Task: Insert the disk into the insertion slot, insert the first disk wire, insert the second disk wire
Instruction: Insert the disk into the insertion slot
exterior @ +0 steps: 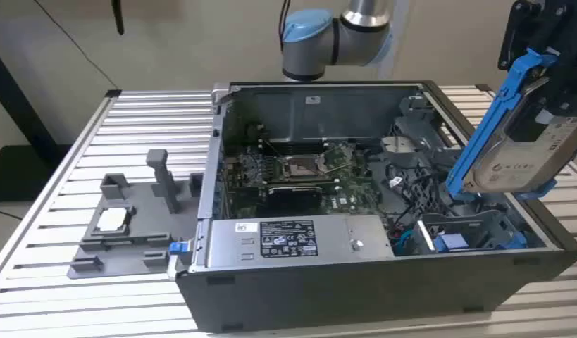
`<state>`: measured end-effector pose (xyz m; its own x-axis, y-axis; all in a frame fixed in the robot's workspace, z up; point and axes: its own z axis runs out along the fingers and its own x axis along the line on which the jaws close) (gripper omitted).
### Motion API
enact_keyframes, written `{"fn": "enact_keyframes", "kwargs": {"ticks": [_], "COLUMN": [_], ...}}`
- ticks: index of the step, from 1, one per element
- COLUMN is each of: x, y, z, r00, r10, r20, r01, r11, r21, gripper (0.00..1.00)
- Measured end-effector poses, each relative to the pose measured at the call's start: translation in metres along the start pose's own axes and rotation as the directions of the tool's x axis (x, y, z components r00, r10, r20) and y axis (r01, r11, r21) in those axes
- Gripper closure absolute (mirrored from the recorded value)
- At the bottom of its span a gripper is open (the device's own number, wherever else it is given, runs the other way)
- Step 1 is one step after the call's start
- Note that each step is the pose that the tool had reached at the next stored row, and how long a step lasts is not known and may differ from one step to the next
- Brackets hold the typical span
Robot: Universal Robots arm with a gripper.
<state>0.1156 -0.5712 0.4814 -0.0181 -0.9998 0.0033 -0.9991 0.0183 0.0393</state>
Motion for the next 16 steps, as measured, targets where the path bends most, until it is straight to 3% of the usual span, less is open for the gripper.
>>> {"fn": "enact_keyframes", "kwargs": {"ticks": [11, 16], "x": [0.0, 0.0], "y": [0.0, -0.0002], "z": [0.0, 0.0046], "r00": [1.0, 1.0], "r10": [0.0, 0.0], "r20": [-0.0001, -0.0001], "r01": [0.0, 0.0], "r11": [1.0, 1.0], "r21": [0.0, 0.0], "gripper": [0.67, 0.67]}}
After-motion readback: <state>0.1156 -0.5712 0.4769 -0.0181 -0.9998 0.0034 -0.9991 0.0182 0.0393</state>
